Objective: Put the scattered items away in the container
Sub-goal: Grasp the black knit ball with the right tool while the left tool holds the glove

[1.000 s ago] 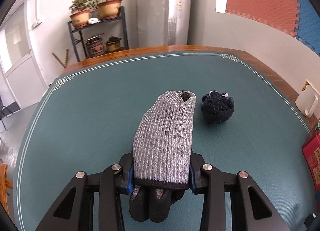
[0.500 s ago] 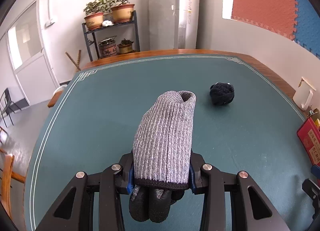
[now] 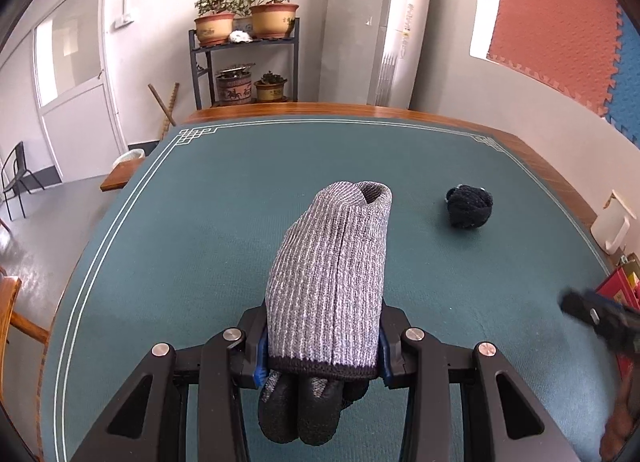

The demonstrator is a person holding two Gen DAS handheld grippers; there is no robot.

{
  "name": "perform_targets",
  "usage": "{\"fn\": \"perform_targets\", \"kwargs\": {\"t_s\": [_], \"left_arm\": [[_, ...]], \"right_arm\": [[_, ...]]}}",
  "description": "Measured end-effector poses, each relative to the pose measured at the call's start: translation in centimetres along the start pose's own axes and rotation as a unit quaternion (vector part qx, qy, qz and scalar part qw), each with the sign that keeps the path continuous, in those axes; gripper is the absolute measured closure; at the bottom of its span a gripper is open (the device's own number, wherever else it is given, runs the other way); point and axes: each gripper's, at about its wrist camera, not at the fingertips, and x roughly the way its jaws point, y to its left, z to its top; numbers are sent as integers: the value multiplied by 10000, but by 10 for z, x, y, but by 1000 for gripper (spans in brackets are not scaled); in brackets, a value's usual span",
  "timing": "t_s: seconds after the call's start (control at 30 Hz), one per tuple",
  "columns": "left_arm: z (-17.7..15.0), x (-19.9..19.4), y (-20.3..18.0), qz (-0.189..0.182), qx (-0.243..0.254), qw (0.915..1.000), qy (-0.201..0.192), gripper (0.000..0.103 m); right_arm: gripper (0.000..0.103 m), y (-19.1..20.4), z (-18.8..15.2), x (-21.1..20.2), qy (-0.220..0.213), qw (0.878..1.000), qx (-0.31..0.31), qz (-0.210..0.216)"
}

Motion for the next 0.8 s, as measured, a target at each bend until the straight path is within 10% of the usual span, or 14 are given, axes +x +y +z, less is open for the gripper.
{"fn": "perform_targets", "kwargs": {"t_s": [0.4,0.8], "left_arm": [[-2,18,15,76,-234,9995,211,62],[-6,23,11,44,-203,9993,297,62]], "right_arm": [[24,35,66,77,-76,9987,-219,-454],[33,35,76,116,349,9993,-94,4]]}}
